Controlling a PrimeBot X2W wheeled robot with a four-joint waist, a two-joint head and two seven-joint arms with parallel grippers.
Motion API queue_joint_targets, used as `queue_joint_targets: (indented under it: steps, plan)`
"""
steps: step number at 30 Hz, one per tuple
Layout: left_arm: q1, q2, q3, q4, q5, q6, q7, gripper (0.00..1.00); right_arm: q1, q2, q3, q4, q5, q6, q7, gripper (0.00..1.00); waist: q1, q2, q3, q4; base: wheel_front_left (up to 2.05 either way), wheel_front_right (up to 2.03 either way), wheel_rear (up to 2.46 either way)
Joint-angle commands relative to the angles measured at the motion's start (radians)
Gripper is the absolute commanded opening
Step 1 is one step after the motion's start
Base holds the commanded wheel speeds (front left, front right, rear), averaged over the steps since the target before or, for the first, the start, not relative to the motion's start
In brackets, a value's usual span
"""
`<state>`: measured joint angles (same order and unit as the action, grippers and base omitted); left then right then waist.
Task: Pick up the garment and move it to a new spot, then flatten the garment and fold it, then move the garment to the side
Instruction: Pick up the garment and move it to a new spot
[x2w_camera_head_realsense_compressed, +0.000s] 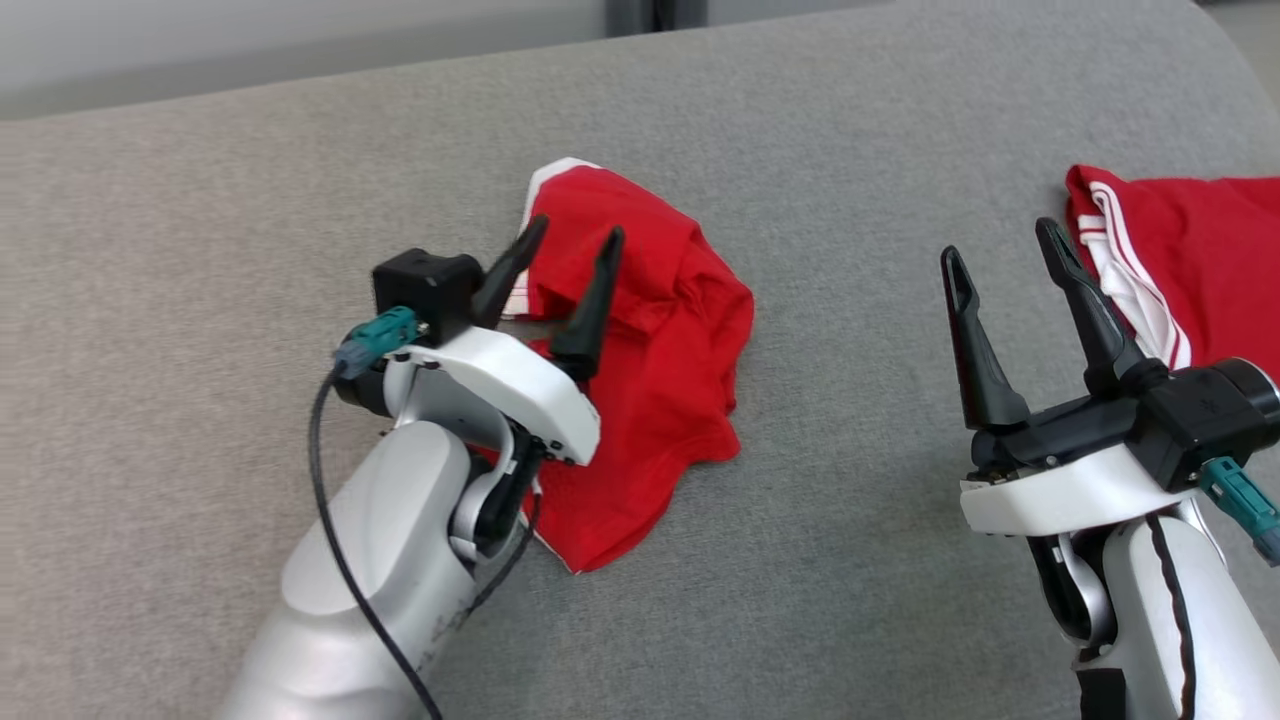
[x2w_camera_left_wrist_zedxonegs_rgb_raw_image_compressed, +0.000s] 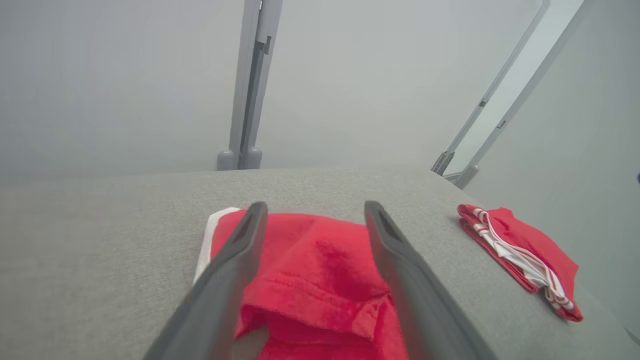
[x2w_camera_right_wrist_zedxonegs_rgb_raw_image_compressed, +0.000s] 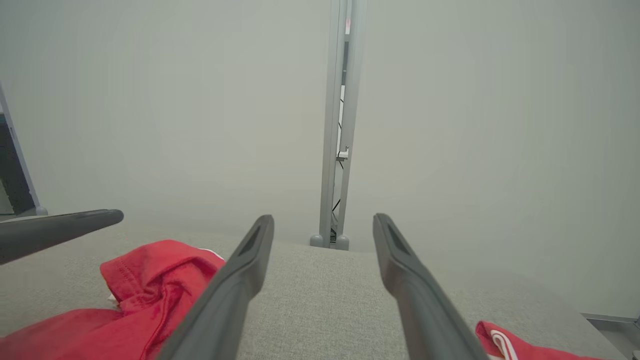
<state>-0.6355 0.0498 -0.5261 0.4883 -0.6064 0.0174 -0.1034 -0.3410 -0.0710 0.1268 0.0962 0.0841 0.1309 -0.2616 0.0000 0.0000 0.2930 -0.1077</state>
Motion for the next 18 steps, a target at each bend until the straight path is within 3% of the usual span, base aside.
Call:
queue_joint_targets:
  steps: [1,12,18]
  plan:
    - [-0.005,0.016,0.019,0.001,-0.008,-0.001,-0.018,1.0,0.009,-0.012,-0.003,0.003,-0.008,0.0,-0.006,1.0,0.0,0.0,-0.032,0.035,0.0,0.0,0.0]
    - [0.137,0.198,0.146,-0.049,0.026,0.059,-0.146,1.0,0.067,-0.046,0.031,0.035,0.003,0.0,-0.006,1.0,0.0,0.0,-0.127,0.16,0.0,0.0,0.0]
    - [0.302,0.233,0.223,-0.117,0.039,0.063,-0.161,1.0,0.108,-0.05,0.048,0.057,0.02,0.0,-0.006,1.0,0.0,0.0,-0.159,0.185,0.0,0.0,0.0]
